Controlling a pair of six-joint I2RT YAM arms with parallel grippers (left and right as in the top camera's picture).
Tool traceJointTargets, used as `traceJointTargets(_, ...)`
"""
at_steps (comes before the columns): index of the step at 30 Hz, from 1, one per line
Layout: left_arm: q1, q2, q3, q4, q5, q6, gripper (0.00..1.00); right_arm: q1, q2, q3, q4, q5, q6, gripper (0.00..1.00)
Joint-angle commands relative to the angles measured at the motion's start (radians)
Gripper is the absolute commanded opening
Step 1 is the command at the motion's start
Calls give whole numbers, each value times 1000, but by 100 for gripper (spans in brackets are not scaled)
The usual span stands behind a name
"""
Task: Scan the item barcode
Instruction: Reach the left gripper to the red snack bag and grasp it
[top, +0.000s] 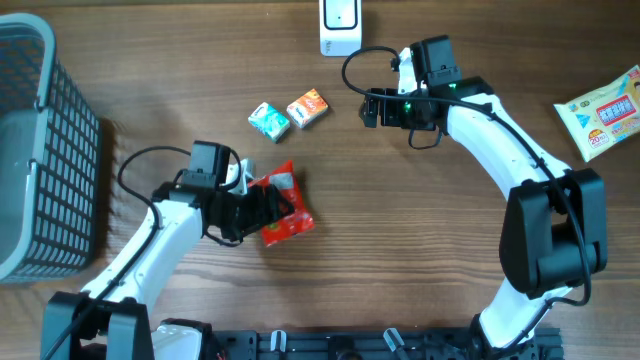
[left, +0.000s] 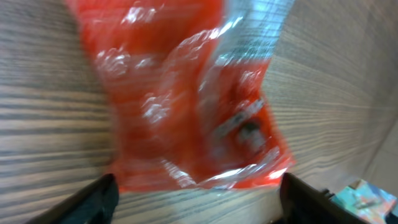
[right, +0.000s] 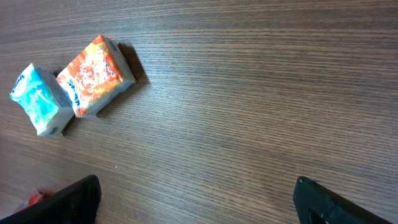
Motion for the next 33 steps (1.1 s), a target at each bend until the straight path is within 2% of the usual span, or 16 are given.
traceJointTargets(1,3,-8,-60,42,51,-2,72,4,-8,3,2,10,6,100)
traceJointTargets(6,3,-8,-101,69,-45,-21,74,4,-8,3,2,10,6,100)
traceJointTargets(11,3,-7,-101,170,-53,-83,77,4,-8,3,2,10,7,100)
traceJointTargets(13,3,-7,-101,183,-47,-91,72,4,-8,3,2,10,6,100)
traceJointTargets(17,3,-7,-101,211,-45,-94,70,4,-8,3,2,10,6,100)
traceJointTargets(19,3,-7,-101,242,-45,-94,75,4,-8,3,2,10,6,100)
traceJointTargets(21,3,-7,-102,293,-46,-93,100,4,-8,3,2,10,7,100)
traceJointTargets(24,3,-6,-101,338,-46,-101,100,4,-8,3,2,10,6,100)
traceJointTargets(29,3,53,-102,370,-45,-168,86,4,-8,3,2,10,6,100)
traceJointTargets(31,3,94,-102,391,-26,-168,72,4,-8,3,2,10,6,100)
traceJointTargets(33,3,118,-101,402,-12,-168,54,4,-8,3,2,10,6,100)
